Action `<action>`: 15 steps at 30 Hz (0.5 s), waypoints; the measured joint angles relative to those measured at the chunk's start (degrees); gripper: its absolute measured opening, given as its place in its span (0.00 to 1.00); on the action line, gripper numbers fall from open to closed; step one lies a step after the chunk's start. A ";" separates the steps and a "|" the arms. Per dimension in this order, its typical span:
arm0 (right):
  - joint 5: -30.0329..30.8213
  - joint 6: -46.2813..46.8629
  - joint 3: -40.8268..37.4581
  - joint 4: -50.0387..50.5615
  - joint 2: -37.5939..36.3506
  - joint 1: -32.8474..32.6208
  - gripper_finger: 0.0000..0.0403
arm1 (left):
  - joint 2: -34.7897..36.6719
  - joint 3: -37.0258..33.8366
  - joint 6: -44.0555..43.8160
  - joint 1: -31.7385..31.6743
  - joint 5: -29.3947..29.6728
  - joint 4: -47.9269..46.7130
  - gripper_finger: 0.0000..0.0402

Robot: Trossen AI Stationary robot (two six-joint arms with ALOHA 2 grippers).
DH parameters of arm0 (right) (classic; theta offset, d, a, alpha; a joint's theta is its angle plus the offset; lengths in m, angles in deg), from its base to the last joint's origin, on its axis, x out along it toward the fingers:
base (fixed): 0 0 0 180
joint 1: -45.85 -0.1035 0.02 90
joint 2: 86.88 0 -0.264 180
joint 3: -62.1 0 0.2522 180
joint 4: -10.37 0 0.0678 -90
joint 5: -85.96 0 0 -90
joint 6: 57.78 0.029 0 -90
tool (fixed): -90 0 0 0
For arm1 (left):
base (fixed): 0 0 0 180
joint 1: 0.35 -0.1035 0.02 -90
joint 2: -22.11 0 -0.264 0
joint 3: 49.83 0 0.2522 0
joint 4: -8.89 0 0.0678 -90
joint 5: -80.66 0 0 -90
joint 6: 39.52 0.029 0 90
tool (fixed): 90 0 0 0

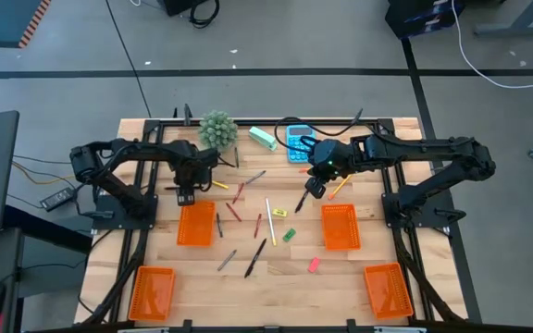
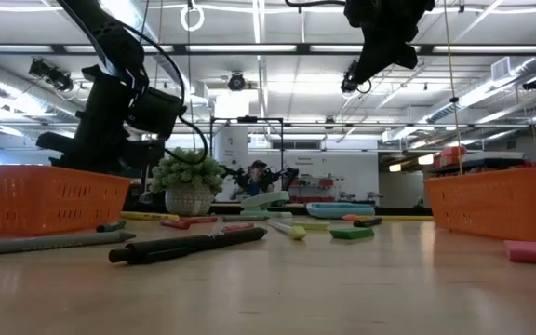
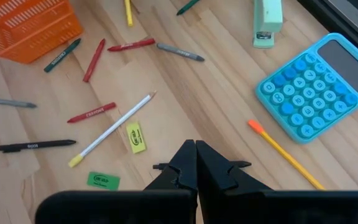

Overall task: Sort crayons/erasers/pens/pencils in bins
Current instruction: Put the top left black pen into the top left orange basket

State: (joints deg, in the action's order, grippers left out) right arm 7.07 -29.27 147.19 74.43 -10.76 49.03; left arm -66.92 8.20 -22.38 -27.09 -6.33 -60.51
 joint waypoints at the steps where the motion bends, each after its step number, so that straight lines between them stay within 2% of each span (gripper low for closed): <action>1: 0.00 0.00 0.00 0.00 0.00 0.00 0.01 | 0.00 0.16 0.00 0.00 0.00 0.15 0.43; 11: 0.00 2.47 0.00 -0.02 0.00 0.02 0.01 | 2.22 0.50 1.96 -0.02 -0.47 0.74 0.43; 15: 0.69 2.52 0.00 -0.11 0.00 0.00 0.01 | 5.79 -1.61 4.73 -0.09 -4.82 3.54 0.43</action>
State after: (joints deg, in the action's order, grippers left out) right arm 7.76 -26.74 147.19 74.33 -10.76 49.03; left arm -61.13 6.59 -17.65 -27.18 -11.15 -56.97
